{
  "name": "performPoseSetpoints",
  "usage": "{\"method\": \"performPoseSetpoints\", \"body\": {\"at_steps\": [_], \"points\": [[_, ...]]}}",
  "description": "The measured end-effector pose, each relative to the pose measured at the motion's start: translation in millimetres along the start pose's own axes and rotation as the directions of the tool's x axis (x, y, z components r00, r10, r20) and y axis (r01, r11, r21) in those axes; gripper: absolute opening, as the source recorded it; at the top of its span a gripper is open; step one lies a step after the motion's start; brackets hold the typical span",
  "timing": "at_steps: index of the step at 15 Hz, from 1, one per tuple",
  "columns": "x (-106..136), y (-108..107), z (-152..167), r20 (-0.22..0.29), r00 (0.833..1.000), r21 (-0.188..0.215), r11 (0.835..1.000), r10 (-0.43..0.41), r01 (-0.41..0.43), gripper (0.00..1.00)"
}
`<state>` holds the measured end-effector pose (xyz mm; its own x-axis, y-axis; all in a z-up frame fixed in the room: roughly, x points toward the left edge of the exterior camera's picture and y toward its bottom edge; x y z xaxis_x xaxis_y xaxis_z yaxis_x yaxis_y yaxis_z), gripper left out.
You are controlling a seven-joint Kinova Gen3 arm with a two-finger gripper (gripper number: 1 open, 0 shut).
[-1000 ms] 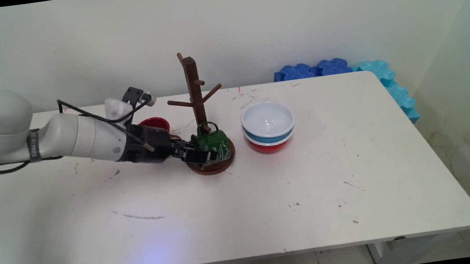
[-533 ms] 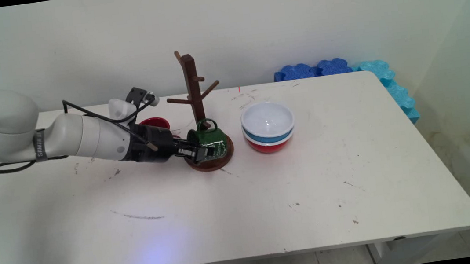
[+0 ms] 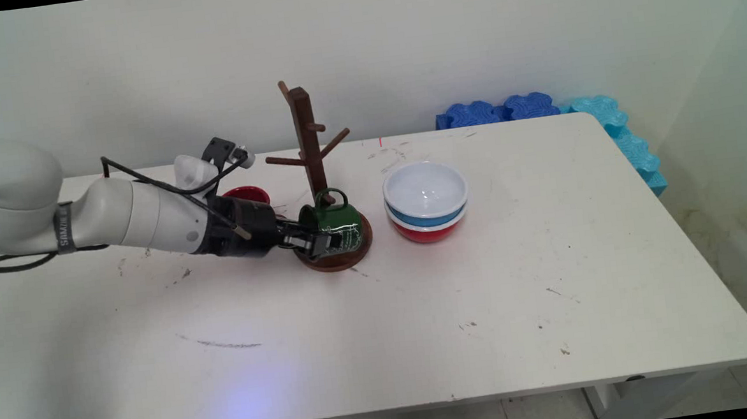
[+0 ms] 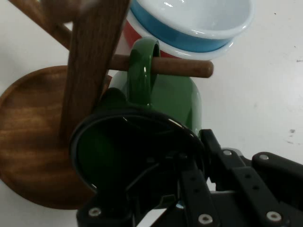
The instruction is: Place the picked object on the table
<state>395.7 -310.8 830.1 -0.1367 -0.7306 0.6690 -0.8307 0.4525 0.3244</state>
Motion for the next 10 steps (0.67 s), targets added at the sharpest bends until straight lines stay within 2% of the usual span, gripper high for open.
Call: {"method": "performPoseSetpoints", "body": {"at_steps": [10], "points": [[7.3, 8.1, -9.0, 0.007, 0.998, -0.029, 0.998, 0.059, -0.059, 0.00]]}}
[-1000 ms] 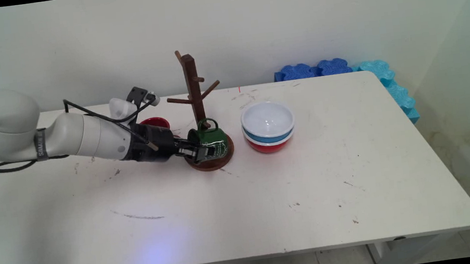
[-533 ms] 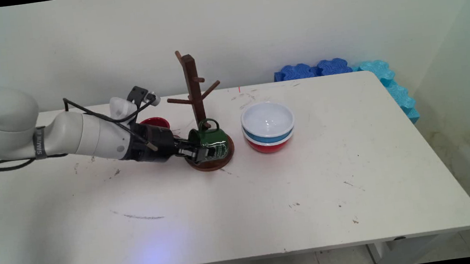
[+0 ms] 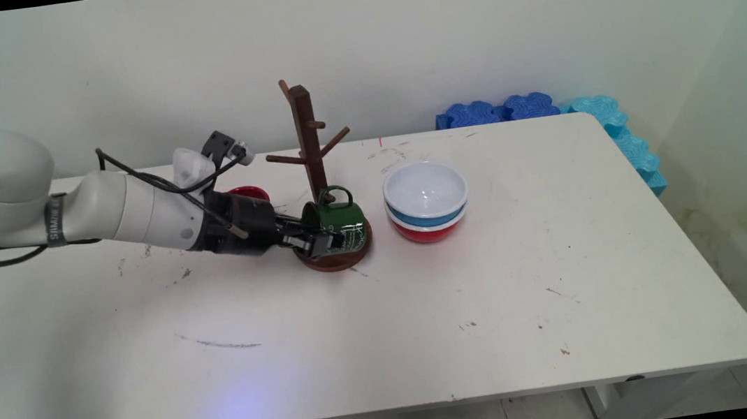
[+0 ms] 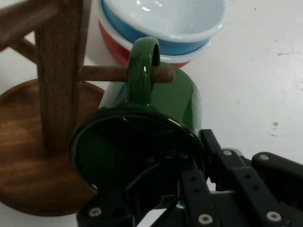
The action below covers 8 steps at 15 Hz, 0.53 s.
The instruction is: Place the picked object on the table
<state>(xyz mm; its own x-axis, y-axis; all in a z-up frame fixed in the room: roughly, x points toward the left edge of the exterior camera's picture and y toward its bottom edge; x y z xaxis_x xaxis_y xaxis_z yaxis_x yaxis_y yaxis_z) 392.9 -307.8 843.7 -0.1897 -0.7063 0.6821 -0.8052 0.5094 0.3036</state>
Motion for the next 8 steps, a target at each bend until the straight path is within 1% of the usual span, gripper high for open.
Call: {"method": "performPoseSetpoints", "body": {"at_steps": [8], "points": [[4, 13, -10, 0.011, 0.999, -0.026, 0.999, 0.043, -0.043, 0.00]]}}
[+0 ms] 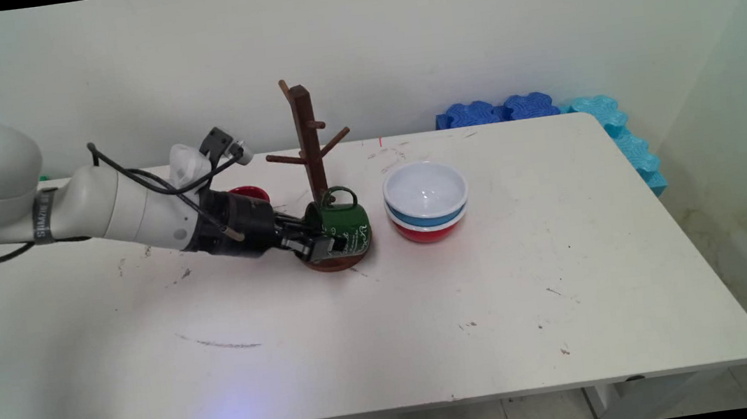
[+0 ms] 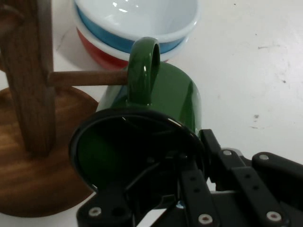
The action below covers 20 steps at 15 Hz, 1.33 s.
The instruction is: Place the picked object on the table
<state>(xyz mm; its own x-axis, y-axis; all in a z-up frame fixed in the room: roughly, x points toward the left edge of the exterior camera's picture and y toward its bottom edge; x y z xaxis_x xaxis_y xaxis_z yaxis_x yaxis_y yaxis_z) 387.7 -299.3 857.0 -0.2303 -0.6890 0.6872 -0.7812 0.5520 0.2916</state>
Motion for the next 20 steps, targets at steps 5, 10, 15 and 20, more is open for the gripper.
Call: {"method": "performPoseSetpoints", "body": {"at_steps": [5, 10, 15, 20], "points": [[0, 5, -9, 0.022, 0.999, 0.001, 0.999, 0.038, -0.038, 0.00], [0, 7, -24, 0.077, 0.990, 0.021, 0.993, 0.116, -0.117, 0.00], [0, 9, -37, 0.145, 0.969, 0.027, 0.978, 0.200, -0.206, 0.00], [1, 13, -46, 0.226, 0.920, 0.001, 0.944, 0.321, -0.329, 0.00]]}}
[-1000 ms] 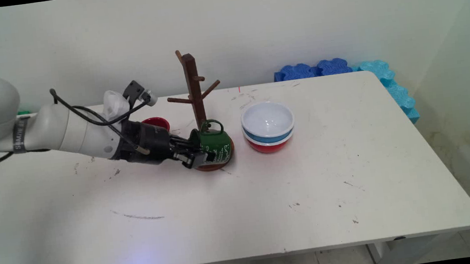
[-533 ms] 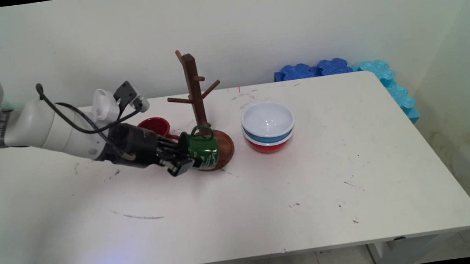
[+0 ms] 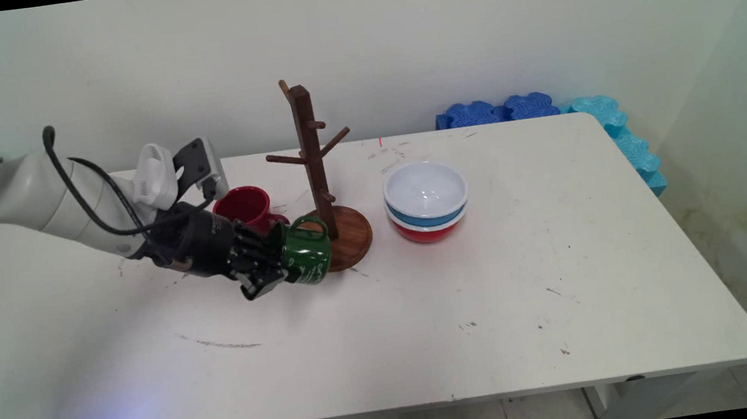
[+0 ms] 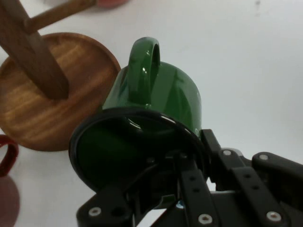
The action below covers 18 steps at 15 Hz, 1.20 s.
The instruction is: Place the picked object on the table
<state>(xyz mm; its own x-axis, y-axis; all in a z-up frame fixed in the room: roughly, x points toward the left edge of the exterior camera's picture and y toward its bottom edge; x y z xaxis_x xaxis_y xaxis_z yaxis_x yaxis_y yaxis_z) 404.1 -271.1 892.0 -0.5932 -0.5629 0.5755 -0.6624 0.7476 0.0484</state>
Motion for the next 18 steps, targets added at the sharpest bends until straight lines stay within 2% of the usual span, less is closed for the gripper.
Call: {"method": "performPoseSetpoints", "body": {"at_steps": [4, 7, 13, 18], "points": [[2, 2, -4, 0.055, 0.994, 0.002, 0.995, 0.095, -0.096, 0.00], [3, 2, -7, 0.098, 0.982, 0.007, 0.987, 0.159, -0.160, 0.00], [2, -1, -9, 0.185, 0.947, 0.022, 0.963, 0.262, -0.270, 0.00], [-4, -9, -8, 0.258, 0.907, 0.034, 0.935, 0.332, -0.352, 0.00]]}}
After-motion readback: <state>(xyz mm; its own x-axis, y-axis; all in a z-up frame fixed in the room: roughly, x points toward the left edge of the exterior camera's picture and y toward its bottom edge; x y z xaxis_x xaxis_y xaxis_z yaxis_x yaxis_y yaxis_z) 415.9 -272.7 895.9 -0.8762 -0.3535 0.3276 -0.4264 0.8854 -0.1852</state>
